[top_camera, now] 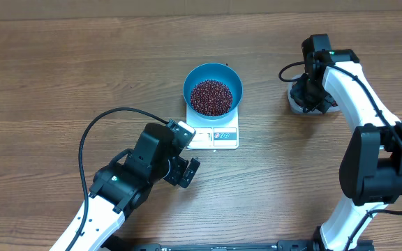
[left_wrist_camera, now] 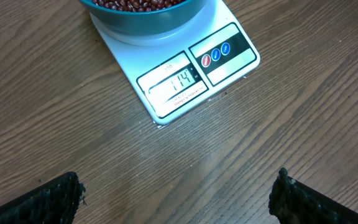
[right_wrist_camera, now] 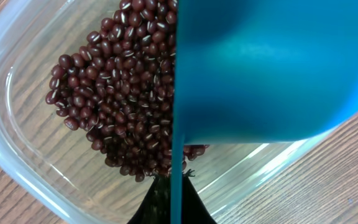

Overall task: Scoop item into bowl and weigh 150g on scale
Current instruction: 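Lower the scoop into the tub and scoop beans with the right gripper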

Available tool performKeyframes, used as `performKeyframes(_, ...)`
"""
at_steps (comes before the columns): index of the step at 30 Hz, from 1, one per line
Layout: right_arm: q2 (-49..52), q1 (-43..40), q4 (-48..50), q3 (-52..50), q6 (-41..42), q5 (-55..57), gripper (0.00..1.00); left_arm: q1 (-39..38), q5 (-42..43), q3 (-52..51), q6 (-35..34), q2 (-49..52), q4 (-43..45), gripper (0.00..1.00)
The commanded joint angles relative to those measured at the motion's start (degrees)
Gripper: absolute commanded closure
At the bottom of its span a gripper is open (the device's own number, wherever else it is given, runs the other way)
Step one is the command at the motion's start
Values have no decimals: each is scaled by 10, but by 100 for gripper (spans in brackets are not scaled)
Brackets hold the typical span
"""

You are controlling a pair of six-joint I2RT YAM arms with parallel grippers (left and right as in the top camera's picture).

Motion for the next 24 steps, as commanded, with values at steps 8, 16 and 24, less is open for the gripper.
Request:
performKeyframes(8, 9, -1, -7, -1, -108, -64, 96, -3, -4, -1, 7, 4, 2, 0)
performKeyframes(16, -19, -2, -31, 38, -186, -106, 96, -3, -4, -1, 7, 4, 2, 1)
performKeyframes(24, -33, -2, -72, 55, -258, -181, 96, -3, -4, -1, 7, 4, 2, 0)
